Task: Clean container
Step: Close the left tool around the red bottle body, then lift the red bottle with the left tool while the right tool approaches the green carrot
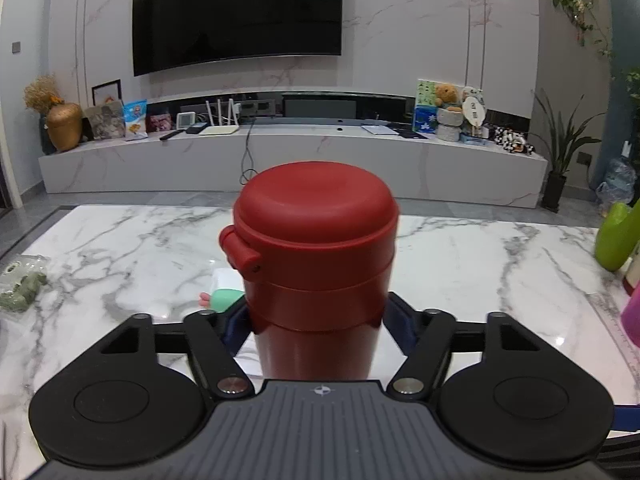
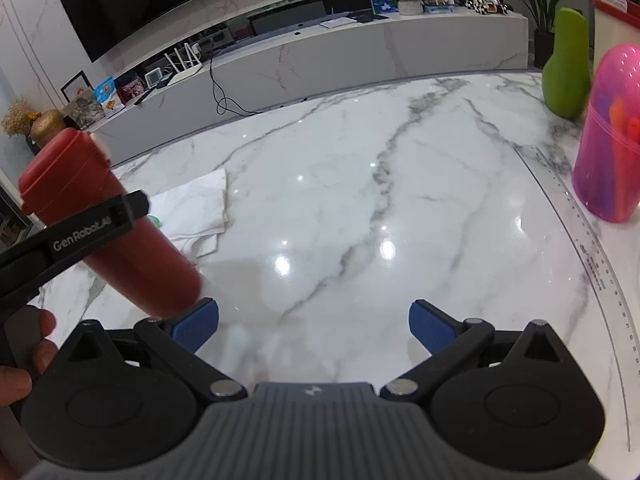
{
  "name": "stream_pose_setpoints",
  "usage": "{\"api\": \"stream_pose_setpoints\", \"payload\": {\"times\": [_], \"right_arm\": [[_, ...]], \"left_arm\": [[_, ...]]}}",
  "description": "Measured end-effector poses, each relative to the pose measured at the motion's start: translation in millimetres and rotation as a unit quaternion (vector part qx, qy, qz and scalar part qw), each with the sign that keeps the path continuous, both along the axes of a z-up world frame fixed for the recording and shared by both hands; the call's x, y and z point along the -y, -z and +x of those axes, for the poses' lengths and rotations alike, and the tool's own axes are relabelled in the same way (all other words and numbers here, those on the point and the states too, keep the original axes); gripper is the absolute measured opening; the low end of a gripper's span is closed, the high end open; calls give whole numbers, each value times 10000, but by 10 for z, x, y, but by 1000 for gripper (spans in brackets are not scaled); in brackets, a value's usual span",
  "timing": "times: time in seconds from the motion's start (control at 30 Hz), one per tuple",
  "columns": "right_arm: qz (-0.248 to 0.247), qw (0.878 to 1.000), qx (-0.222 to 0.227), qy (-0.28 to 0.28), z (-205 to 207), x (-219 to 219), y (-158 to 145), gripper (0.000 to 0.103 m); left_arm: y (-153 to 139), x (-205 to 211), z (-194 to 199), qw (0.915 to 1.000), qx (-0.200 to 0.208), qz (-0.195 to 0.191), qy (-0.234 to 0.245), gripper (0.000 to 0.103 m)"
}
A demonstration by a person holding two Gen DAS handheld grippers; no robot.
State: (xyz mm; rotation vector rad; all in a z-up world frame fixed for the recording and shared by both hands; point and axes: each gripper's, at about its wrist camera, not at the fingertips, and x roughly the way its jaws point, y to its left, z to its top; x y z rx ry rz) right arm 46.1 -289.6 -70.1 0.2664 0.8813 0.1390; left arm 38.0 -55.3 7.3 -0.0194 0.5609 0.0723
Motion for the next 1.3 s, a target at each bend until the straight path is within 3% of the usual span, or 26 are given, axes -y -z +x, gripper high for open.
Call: {"api": "stream_pose_setpoints", "payload": {"times": [0.6,1.13,1.3], "right_arm": [[-125,9996,109,-232,-9,-172,-3,103],[-404,9956,399,-752,-5,-527,-61,102],[-238,9956,309,-848,27,-630,-41,102]], "left_arm": [[-66,-201,-72,9995,121,-70,278,62],[-64,-831,-147,9997,190,84,-157,62],[-31,-933,-186,9996,130,206,-125,62]]}}
